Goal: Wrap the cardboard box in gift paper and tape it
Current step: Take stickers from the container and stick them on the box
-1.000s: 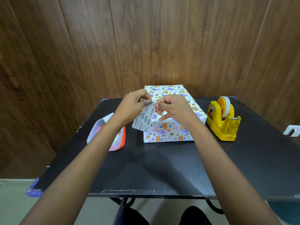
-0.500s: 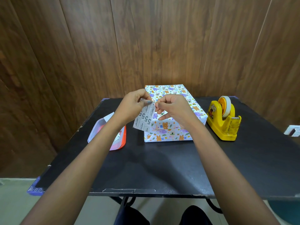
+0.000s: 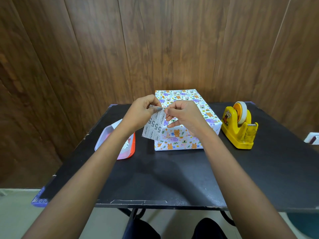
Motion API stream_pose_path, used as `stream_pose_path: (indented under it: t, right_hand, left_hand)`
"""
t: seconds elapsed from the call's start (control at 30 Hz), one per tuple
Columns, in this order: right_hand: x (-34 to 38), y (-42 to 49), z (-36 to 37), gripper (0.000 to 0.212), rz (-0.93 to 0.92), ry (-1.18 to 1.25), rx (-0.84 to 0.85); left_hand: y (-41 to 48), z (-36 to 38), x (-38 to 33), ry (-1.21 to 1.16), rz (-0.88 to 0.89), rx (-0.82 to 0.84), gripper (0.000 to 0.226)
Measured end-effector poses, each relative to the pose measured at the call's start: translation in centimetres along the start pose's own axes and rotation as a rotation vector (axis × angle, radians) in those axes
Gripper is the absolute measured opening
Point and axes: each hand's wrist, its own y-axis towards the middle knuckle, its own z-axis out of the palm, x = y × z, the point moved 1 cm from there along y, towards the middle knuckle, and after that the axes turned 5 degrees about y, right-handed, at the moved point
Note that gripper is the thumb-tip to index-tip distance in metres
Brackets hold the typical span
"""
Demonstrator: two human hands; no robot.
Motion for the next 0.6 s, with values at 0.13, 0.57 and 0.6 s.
stream_pose_path:
  t: [0.13,0.57,0.6]
  right_hand:
    - [0.0,0.1,0.3,0.023,-0.049,-0.105,-0.028]
    - [-0.8,-0.1,0.0,0.019,0.017,-0.004,0.016]
    - [-0.8,-0.2,-0.1,0.02,0.028,0.012,0.027]
  left_hand:
    - [0.2,0.2,0.1,0.028,0.007,-0.005,0.02]
    - [0.3,1.5,0.8,0.065,0.074,-0.084,0.013]
    - [0.2,1.5,0.9,0.049,0.077,-0.078,0.014]
